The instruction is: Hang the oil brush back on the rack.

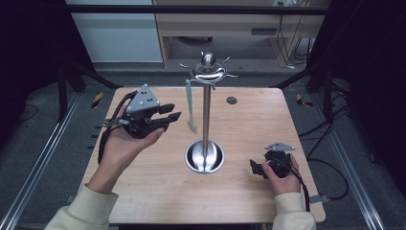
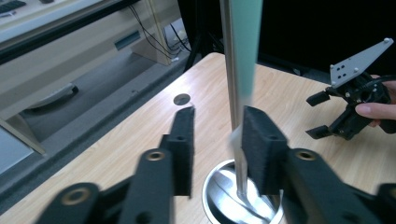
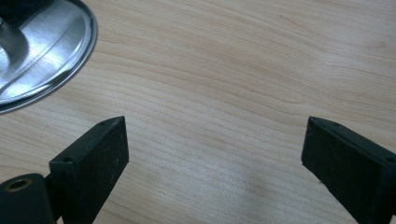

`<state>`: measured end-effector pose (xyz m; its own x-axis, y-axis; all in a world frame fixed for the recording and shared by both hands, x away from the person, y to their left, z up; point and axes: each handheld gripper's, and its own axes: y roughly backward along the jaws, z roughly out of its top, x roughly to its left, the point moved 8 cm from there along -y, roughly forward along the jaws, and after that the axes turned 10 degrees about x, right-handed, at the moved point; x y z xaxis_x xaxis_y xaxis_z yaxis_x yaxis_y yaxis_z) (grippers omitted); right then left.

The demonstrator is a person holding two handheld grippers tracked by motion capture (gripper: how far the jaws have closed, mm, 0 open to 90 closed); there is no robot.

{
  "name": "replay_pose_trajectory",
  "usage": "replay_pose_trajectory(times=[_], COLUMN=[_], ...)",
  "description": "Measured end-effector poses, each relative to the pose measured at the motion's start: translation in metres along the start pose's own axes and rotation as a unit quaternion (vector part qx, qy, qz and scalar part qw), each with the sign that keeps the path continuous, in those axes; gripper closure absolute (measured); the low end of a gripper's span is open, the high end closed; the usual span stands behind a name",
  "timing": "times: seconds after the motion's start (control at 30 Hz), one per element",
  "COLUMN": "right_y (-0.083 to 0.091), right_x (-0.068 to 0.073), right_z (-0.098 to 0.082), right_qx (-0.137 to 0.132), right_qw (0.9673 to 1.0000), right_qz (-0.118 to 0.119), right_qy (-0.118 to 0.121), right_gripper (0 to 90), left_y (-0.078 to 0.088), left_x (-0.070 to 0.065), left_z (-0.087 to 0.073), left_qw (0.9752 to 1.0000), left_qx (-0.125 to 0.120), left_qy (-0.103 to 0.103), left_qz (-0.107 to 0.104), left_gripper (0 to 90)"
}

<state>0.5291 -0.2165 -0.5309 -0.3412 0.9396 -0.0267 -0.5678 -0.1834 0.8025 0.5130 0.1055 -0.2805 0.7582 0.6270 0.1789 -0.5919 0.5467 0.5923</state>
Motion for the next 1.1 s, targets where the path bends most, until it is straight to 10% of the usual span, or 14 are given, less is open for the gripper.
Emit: replay_pose_trajectory(times=[0.37, 1.1], right_y=[0.0, 0.001], right_x=[0.001, -0.001], right_z=[0.0, -0.001], right_qx=[0.0, -0.002], right_qw=[1.0, 1.0], right_qz=[-0.001, -0.005], right_qy=[0.0, -0.003], right_gripper=[8.1, 8.0], left_y=[0.011, 0.009], left_x=[-0.004, -0.021], left_z=[-0.013, -0.088], left_qw=[0.9997, 1.0], left_qx=[-0.018, 0.004], left_qy=[0.006, -0.005], left_qz=[0.016, 0.006], left_gripper=[13.6, 4.5])
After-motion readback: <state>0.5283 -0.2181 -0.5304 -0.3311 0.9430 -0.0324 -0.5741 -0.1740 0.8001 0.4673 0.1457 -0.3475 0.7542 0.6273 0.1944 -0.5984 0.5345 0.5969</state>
